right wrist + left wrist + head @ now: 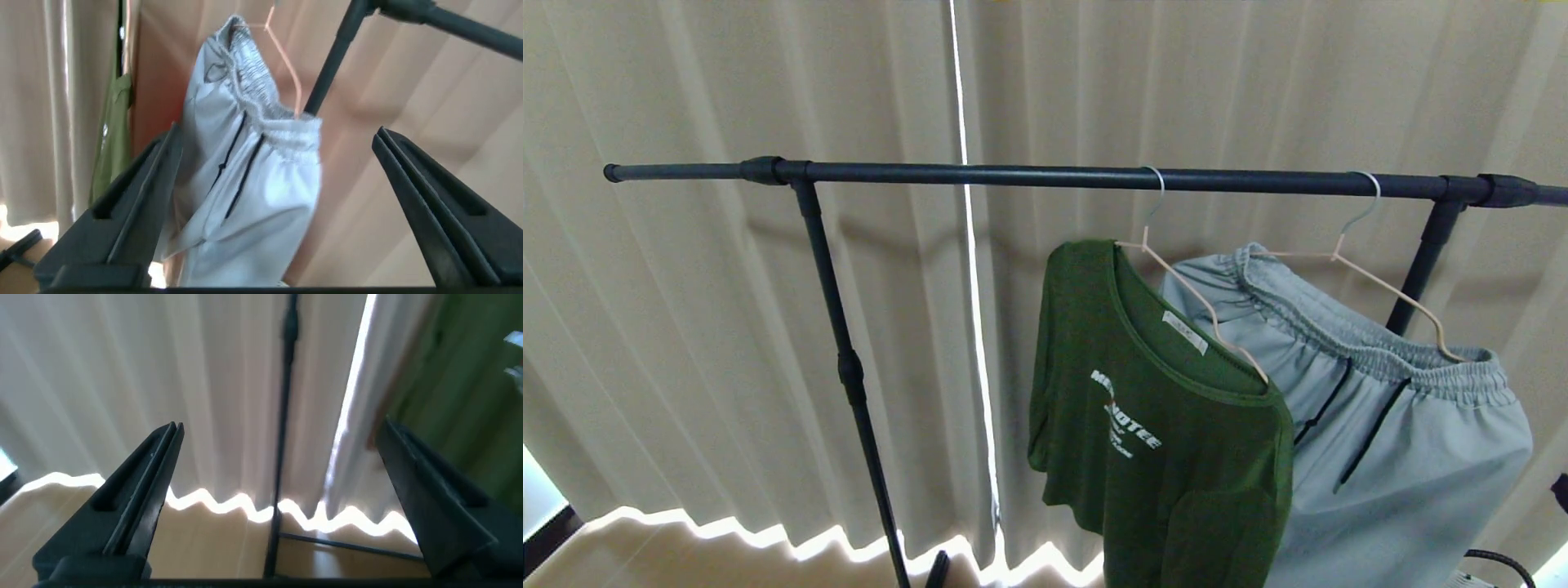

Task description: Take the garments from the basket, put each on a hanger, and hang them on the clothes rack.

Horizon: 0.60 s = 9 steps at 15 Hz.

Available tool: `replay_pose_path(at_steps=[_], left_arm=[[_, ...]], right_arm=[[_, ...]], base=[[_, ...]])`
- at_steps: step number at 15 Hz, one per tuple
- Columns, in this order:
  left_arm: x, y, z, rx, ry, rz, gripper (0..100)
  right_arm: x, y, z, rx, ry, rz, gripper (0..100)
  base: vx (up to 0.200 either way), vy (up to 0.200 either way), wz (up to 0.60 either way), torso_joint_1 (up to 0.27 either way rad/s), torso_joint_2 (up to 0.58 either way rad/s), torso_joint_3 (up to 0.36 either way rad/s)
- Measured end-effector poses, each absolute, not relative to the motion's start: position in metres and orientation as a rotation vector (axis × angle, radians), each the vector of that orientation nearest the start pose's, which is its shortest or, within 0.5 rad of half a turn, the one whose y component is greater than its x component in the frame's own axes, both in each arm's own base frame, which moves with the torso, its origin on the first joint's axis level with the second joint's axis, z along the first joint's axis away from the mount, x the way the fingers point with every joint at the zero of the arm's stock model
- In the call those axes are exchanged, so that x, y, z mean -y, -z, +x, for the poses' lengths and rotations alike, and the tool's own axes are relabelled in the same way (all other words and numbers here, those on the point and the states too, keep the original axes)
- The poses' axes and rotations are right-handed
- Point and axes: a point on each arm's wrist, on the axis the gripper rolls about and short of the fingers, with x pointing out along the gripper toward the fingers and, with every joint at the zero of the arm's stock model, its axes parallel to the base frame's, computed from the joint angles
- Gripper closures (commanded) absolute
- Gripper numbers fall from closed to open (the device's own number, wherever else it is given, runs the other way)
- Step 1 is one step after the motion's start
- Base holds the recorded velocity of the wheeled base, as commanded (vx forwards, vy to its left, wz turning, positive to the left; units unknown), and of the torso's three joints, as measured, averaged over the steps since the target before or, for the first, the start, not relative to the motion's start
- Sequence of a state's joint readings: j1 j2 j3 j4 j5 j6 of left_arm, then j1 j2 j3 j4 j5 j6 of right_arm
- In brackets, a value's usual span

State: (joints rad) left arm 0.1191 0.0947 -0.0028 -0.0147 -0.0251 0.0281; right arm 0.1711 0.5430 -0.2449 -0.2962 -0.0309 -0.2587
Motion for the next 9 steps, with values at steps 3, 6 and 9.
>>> replay_pose_path(at_steps=[3,6,9], left_arm=[[0.002,-0.079,-0.016,-0.077,-0.133,0.012,0],[0.002,-0.079,-0.016,-0.074,-0.137,-0.013,0],[0.002,-0.079,-0.016,-0.073,-0.138,-0.015,0]], right_arm=[[-0.004,-0.166,0.027,-0.052,-0.14,-0.266,0],[-0.002,-0.161,0.021,-0.068,-0.124,-0.267,0],[-0.001,-0.148,0.02,-0.117,-0.079,-0.269,0]], base=[[0.0,0.0,0.0,0.0,0.0,0.0],[0.0,0.0,0.0,0.0,0.0,0.0],[0.0,0.0,0.0,0.0,0.0,0.0]])
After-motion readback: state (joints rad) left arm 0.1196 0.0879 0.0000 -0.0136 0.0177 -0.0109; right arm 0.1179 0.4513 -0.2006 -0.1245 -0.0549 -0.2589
